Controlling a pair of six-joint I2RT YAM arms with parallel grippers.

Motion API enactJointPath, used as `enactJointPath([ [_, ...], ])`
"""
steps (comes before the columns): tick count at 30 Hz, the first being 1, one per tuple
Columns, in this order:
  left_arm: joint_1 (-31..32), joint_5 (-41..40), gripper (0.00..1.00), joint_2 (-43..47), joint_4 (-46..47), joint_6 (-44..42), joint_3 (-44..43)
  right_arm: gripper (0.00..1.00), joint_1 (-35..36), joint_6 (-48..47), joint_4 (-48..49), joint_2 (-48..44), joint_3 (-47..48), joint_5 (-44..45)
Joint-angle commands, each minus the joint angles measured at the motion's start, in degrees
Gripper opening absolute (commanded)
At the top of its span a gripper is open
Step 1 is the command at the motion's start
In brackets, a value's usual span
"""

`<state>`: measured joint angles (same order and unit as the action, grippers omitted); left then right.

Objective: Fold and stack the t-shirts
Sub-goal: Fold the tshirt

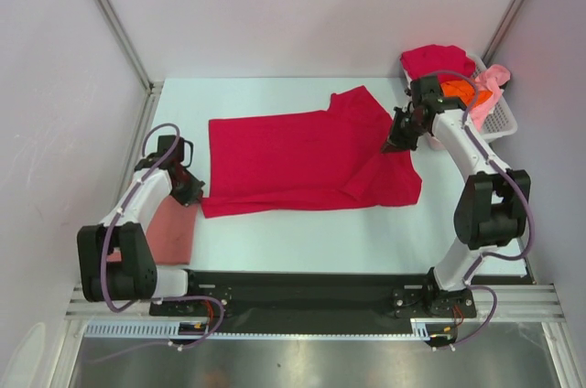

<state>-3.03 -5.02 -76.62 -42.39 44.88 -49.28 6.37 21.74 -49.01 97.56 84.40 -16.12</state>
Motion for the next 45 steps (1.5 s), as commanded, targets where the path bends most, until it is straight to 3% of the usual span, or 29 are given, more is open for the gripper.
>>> enactJointPath([
  [1, -0.8, -1.8, 0.0, -2.6, 1.9, -1.4, -3.4, 0.0, -0.3, -1.8, 1.0, 3.0, 4.6, -1.6],
  [12, -0.7, 4.4, 0.0, -8.3, 5.2, -4.1, -6.5, 0.0, -3.6, -3.4, -0.7, 6.7, 9.3, 0.2],
  [21, -0.7, 4.5, 0.0, -11.3, 6.1, -5.3, -8.3, 0.0, -4.2, -2.6, -1.1, 9.8, 11.8, -3.0],
  [45, -1.7, 5.1, 0.0, -15.4, 6.6, -6.4, -11.3, 0.0, -5.9, -0.1, -0.9, 8.9, 12.3, 1.8],
])
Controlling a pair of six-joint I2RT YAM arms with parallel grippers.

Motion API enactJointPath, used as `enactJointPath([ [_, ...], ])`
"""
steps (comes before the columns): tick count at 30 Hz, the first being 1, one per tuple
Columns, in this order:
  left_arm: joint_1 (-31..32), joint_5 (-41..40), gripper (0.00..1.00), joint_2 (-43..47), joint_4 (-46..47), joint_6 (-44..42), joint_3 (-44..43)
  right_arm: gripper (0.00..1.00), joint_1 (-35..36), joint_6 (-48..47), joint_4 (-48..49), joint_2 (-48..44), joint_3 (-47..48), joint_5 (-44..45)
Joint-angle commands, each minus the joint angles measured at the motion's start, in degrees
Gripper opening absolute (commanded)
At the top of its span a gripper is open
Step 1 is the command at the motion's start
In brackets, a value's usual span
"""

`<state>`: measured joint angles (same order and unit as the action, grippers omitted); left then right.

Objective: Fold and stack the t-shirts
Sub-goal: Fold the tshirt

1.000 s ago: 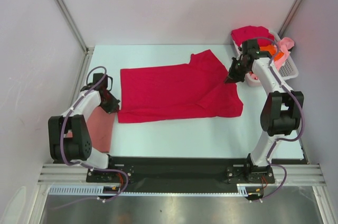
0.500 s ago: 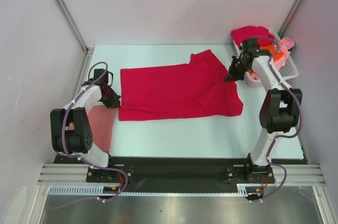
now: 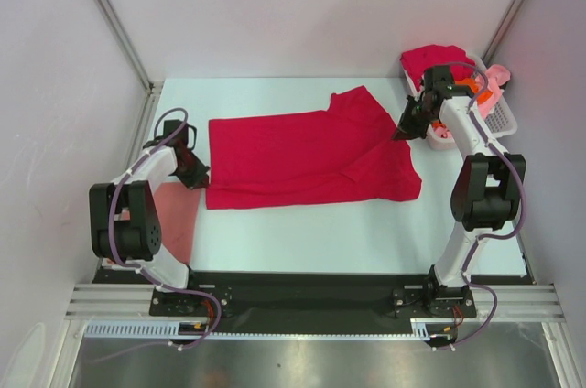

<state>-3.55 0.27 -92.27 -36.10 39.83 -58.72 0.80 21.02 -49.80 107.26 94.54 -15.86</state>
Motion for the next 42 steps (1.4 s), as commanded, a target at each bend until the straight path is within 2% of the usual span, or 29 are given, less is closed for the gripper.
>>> enactJointPath([
  [1, -1.3, -0.2, 0.0, 0.6, 0.2, -1.3, -1.7, 0.0, -1.8, 0.6, -0.1, -1.2, 1.7, 1.7],
  [5, -2.2, -0.2, 0.0, 2.0, 0.1, -1.5, -0.3, 0.0, -2.3, 0.6, 0.7, -2.2, -0.1, 2.2],
  [22, -1.8, 3.4, 0.0, -1.6, 1.1, -2.2, -3.1, 0.0, -3.3, 0.8, 3.0, 0.9, -1.8, -0.1],
  [42, -0.3, 2.5, 0.0, -5.0, 1.6, -3.3, -6.7, 0.0, -2.9, 0.4, 2.2, 2.9, -0.1, 3.6],
])
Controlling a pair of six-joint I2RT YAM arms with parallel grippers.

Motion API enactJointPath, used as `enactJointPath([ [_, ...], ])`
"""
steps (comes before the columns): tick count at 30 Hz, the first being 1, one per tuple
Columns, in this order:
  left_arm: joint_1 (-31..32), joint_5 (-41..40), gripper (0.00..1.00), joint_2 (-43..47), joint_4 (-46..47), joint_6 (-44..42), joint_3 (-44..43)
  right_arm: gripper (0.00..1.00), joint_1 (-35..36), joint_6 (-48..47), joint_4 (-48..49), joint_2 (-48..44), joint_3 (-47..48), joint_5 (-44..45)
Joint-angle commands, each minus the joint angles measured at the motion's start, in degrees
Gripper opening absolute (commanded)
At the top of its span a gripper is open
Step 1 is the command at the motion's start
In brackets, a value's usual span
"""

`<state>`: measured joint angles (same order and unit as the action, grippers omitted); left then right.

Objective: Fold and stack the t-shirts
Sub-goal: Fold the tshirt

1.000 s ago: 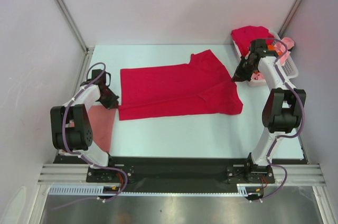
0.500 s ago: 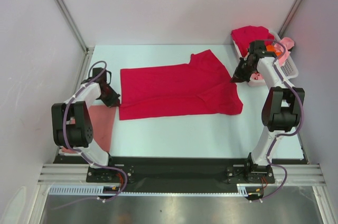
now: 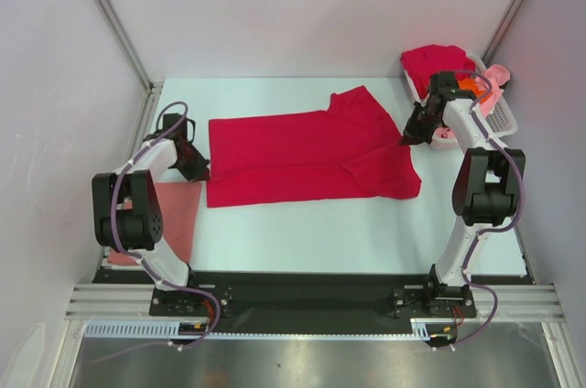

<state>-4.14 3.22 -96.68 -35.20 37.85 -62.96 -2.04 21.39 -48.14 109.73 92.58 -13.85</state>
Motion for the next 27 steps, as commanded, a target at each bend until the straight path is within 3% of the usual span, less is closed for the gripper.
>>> enactJointPath([
  [1, 0.3, -0.5, 0.0, -0.9, 0.6, -1.3, -2.4, 0.0, -0.2, 0.0, 0.5, 0.4, 1.9, 1.5],
  [27, 0.3, -0.8, 0.02, -5.4, 0.4, -2.8, -6.6, 0.0, 1.2, -0.2, 0.2, 4.1, 6.9, 2.2],
])
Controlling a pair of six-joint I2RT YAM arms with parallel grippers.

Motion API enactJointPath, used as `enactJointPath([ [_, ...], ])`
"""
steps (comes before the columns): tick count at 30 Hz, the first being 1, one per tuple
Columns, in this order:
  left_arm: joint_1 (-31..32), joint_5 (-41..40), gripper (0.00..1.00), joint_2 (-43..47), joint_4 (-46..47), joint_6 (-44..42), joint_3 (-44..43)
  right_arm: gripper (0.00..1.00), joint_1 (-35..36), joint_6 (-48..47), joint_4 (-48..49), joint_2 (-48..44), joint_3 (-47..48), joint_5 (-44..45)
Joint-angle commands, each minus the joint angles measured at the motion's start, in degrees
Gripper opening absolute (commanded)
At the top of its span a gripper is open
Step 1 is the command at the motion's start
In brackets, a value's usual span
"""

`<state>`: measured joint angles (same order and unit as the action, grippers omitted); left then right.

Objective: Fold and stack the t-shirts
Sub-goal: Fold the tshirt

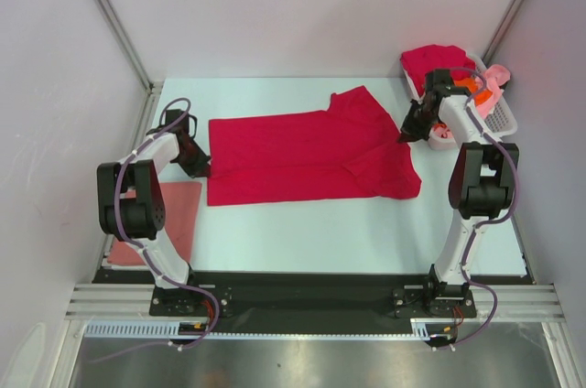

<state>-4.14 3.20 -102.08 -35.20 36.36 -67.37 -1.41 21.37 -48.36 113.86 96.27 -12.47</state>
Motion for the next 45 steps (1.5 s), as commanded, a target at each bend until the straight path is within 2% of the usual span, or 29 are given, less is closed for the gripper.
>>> enactJointPath([
  [1, 0.3, -0.9, 0.02, 0.0, 0.4, -1.3, -2.1, 0.0, 0.7, -0.2, 0.4, 0.1, 3.6, 0.8],
  [16, 0.3, -0.9, 0.02, 0.5, 0.6, -0.9, -1.0, 0.0, 3.3, -0.8, -1.9, 6.6, 11.8, -1.0],
  [33, 0.3, -2.1, 0.04, 0.5, 0.6, -0.7, -1.1, 0.0, 2.8, -1.5, -3.0, 9.5, 14.5, -0.3],
  [35, 0.3, -2.7, 0.1, 0.6, 0.5, -0.8, -1.3, 0.02, 2.7, -1.5, -3.0, 10.1, 14.8, -0.3],
  [37, 0.3, -3.1, 0.21, 1.1, 0.3, -0.8, -1.5, 0.05, 2.8, -1.6, -3.1, 11.5, 16.0, -0.4],
  [39, 0.2, -5.4, 0.3, 1.9, 0.0, -1.3, -1.8, 0.14, 2.8, -2.5, -3.8, 13.0, 18.0, -0.3],
  [40, 0.3, -6.1, 0.4, 2.6, 0.0, -1.7, -2.2, 0.16, 2.7, -3.2, -6.0, 14.4, 20.8, 0.1],
  [41, 0.3, -6.7, 0.43, 3.2, -0.7, -2.3, -2.5, 0.19, 2.7, -3.7, -7.4, 15.1, 22.7, 1.3],
  [42, 0.3, -7.3, 0.51, 3.9, -1.0, -2.5, -2.7, 0.21, 2.7, -5.1, -9.9, 15.2, 23.9, 2.6],
  [45, 0.4, -8.0, 0.66, 8.9, -1.5, -4.3, -2.2, 0.34, 2.8, -7.5, -11.7, 12.0, 24.7, 7.5],
])
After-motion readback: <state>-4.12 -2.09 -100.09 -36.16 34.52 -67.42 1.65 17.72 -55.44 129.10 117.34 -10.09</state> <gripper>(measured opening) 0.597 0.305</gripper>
